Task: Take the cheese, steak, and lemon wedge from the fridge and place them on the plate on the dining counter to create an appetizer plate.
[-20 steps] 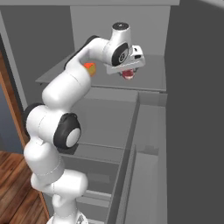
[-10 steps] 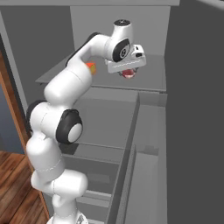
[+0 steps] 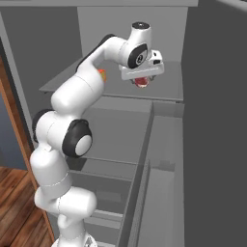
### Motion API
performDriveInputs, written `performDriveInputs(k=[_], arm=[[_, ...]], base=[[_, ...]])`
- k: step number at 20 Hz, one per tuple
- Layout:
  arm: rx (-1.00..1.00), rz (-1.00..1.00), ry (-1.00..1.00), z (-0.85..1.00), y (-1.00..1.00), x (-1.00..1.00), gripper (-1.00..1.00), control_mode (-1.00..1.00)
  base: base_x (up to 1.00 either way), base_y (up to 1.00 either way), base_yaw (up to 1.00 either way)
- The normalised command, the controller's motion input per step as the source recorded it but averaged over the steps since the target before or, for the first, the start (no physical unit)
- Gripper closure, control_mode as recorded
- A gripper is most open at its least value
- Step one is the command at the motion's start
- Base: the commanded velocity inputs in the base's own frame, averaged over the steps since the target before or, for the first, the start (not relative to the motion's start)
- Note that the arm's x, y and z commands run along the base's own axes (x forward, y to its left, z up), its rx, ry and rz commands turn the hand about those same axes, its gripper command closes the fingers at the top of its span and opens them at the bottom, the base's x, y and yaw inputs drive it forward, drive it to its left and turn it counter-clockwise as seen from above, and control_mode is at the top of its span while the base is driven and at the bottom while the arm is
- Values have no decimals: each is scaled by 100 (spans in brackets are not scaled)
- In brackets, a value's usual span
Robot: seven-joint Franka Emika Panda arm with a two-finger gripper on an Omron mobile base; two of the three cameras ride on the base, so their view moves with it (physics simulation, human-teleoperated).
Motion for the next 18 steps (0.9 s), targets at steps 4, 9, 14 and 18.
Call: performDriveInputs(k=[4, 9, 14, 18], arm=[[0, 0, -3, -83, 0, -6, -100, -100], [5, 0, -6, -89, -2, -13, -100, -100], [8, 0, -8, -83, -12, -16, -100, -100], [5, 0, -4, -77, -9, -8, -100, -100]], base=[[0, 0, 0], [0, 0, 0], [0, 0, 0], [0, 0, 0]])
